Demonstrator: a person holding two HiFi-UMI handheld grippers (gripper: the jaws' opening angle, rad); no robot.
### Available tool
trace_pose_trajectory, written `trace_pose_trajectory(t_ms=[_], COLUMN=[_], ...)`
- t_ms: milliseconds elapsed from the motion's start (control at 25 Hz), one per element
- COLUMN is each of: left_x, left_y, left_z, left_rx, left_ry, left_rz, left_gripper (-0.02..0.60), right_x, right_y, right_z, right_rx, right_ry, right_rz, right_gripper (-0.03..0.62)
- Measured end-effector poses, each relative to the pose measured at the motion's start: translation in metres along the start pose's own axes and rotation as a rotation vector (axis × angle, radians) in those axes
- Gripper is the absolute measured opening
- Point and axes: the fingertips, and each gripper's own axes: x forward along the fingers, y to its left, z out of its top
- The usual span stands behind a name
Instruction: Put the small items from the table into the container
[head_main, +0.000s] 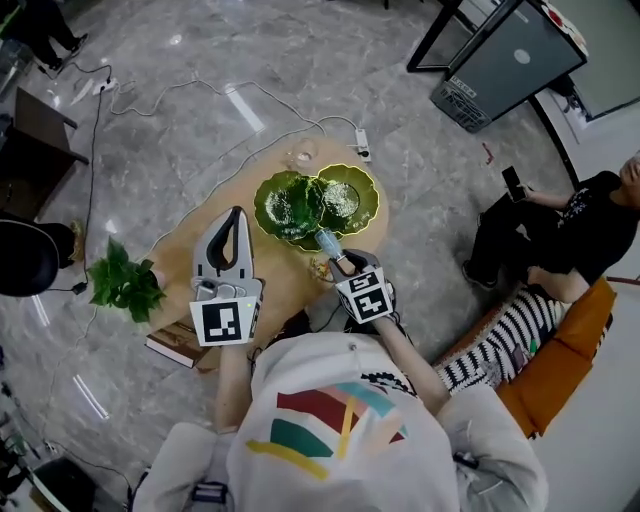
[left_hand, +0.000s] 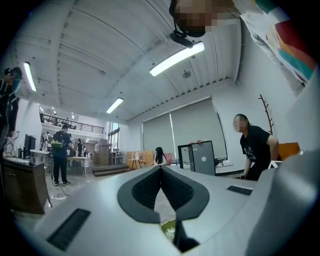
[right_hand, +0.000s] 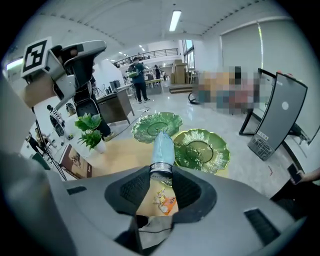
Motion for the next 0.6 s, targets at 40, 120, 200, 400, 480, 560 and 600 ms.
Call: trace_pose_trajectory(t_ms=[40,120,200,400,480,560,600], left_x=[0.003,0.006,0.002,-0.013,-0.013,-0.013,-0.013], left_y=[-0.001,-0.002,-0.006,-0.012,-0.015,-0.023,-0.027], left_z=[0.000,-0.001,-0.005,-0.038,-0.055,-0.068,-0.072], left_rx=[0.004,0.002,-0.008,0.018,-0.026,-0.062,-0.060], left_ry=[-0.002,-0.007,0.005,0.107,0.144,0.166,0.175], left_rz=[0.000,0.004,0.003,-0.003,0.012,0.025,0.028], left_gripper=[0.008,0.008,0.008,0.008,0.008,0.008,0.008], right_x=[0.005,0.016,0.027,0.059,0.077,0.097,0.107], right_y=[-0.002,-0.004,-0.003,-0.006,-0.010,-0.018,-0.022], right_z=[-0.005,-0.018,-0.035,-0.061,-0.066,-0.069,-0.070], right_rx=[0.014,0.018,0.008,0.011,0.000,-0.021,-0.031], right_ry=[0.020,0.072,0.124,0.205,0.220,0.232,0.237], right_rz=[0.000,0.000,0.003,0.026,0.046,0.048,0.044], right_gripper=[0.146,0.146,0.146,0.146,0.146,0.146,0.146])
